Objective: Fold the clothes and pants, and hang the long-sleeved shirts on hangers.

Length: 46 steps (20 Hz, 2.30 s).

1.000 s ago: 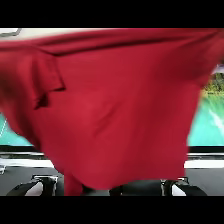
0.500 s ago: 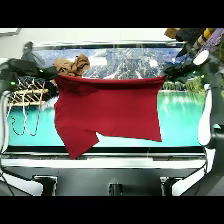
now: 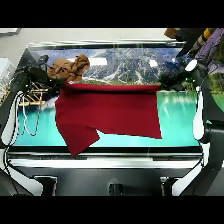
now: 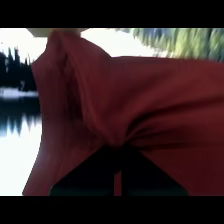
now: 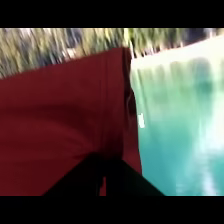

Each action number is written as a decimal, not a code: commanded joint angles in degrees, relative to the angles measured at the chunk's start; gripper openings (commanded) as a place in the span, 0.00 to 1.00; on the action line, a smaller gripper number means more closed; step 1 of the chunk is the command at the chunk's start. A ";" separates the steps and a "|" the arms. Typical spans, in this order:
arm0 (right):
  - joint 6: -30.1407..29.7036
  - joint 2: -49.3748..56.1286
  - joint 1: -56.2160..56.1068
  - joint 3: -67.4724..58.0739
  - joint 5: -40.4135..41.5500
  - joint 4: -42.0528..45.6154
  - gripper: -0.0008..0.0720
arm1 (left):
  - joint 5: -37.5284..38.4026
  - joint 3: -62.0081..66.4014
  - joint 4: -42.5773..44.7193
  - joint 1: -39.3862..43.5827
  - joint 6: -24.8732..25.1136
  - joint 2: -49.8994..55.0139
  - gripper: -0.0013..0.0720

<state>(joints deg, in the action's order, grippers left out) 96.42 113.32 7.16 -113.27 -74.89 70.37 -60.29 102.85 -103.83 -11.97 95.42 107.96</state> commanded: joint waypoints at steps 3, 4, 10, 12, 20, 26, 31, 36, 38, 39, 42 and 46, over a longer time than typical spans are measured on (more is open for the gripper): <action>-0.28 1.09 -0.24 -0.02 -9.38 3.23 0.05 | -10.08 -0.09 1.05 -0.20 1.79 0.46 0.04; -0.81 1.68 -0.63 -0.02 -9.92 3.13 0.05 | -10.43 -0.11 1.05 -0.15 1.97 0.76 0.04; -0.98 4.13 -2.25 -0.02 -11.56 5.97 0.05 | -11.56 -0.11 1.03 -0.15 1.90 2.60 0.04; -1.01 4.13 -2.25 -0.02 -11.69 5.97 0.05 | -11.63 -0.11 1.01 -0.15 1.90 3.21 0.04; -2.21 3.96 -2.21 -0.04 -16.72 4.24 0.67 | -11.87 0.31 1.01 0.13 0.79 3.85 0.30; -10.56 -5.42 6.25 -0.02 -17.81 -1.11 0.67 | -20.28 1.84 0.76 -5.01 0.17 -4.50 0.68; -13.49 -13.97 16.92 11.78 -17.57 -9.35 0.67 | -19.23 -22.16 -3.02 -14.88 -0.81 -22.67 0.68; -15.23 -19.87 16.90 27.98 -14.99 -12.09 0.67 | -13.29 -55.01 -13.51 -20.24 -0.68 -42.95 0.68; -15.80 -21.42 16.50 32.09 -14.75 -12.55 0.67 | -9.84 -63.93 -17.97 -19.98 -0.57 -47.65 0.68; -15.91 -22.25 16.52 33.88 -14.49 -13.40 0.67 | -8.74 -67.14 -19.78 -19.67 0.26 -48.96 0.68; -16.11 -24.22 16.52 36.28 -14.64 -13.38 0.67 | -7.41 -73.26 -22.23 -17.79 2.21 -49.37 0.68; -16.11 -26.80 16.52 36.28 -13.92 -13.75 0.66 | -4.07 -75.08 -23.04 -14.71 2.27 -49.22 0.68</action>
<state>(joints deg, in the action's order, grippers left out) 80.53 88.36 23.66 -77.89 -89.43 57.12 -67.13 30.59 -124.95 -28.40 97.12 59.37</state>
